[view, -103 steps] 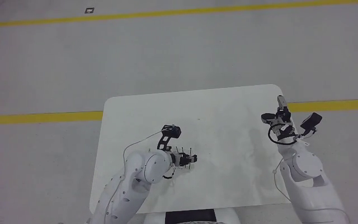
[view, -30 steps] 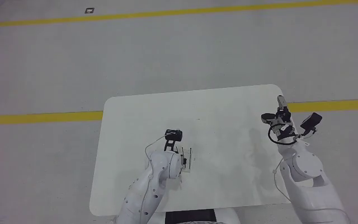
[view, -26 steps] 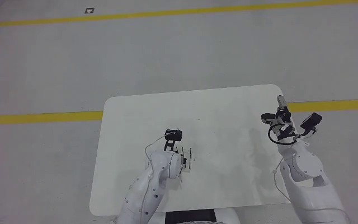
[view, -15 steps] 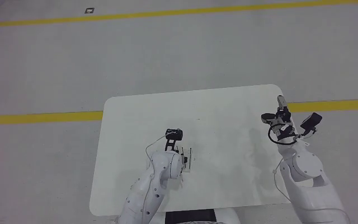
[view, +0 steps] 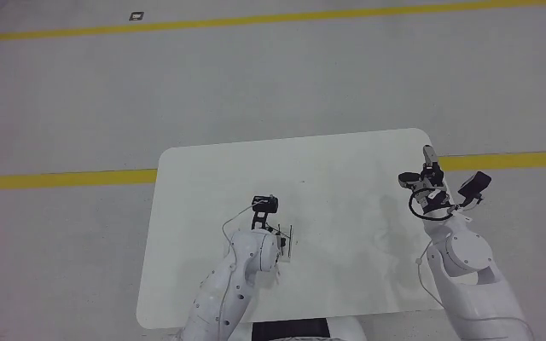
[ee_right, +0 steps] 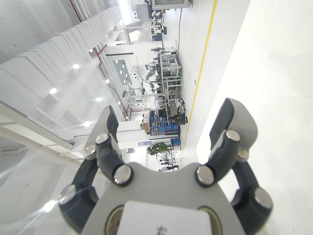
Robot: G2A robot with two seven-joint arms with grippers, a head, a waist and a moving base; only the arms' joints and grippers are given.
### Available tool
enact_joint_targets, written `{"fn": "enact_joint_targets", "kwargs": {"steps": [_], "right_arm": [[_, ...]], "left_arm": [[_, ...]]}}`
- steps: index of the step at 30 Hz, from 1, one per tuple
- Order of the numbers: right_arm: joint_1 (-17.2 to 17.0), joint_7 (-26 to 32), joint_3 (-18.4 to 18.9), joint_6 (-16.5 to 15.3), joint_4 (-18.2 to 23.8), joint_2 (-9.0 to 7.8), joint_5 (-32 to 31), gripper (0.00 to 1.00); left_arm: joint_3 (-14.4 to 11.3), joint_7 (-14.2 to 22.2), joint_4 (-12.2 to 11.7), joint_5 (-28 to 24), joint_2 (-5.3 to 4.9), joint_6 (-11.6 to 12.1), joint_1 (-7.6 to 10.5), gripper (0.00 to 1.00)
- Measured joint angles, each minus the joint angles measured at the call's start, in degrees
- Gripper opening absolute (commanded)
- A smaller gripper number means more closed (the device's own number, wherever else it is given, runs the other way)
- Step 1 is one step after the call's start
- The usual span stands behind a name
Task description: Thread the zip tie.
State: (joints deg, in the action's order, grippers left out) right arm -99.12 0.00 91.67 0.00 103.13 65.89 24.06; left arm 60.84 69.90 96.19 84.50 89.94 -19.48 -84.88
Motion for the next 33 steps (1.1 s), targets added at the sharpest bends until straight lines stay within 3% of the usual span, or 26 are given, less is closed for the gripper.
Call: {"fn": "enact_joint_targets", "kwargs": {"steps": [17, 28, 33], "right_arm": [[0.0, 0.0, 0.0, 0.0, 0.0, 0.0, 0.0, 1.0], [0.0, 0.0, 0.0, 0.0, 0.0, 0.0, 0.0, 1.0], [0.0, 0.0, 0.0, 0.0, 0.0, 0.0, 0.0, 1.0]], "left_arm": [[-1.18, 1.31, 3.49, -0.38, -0.22, 0.4, -1.0, 0.15], [-1.4, -0.93, -0.43, -2.81, -0.44, 0.01, 0.35, 0.13], [-1.87, -1.83, -0.86, -3.62, -0.57, 0.01, 0.59, 0.11]]}}
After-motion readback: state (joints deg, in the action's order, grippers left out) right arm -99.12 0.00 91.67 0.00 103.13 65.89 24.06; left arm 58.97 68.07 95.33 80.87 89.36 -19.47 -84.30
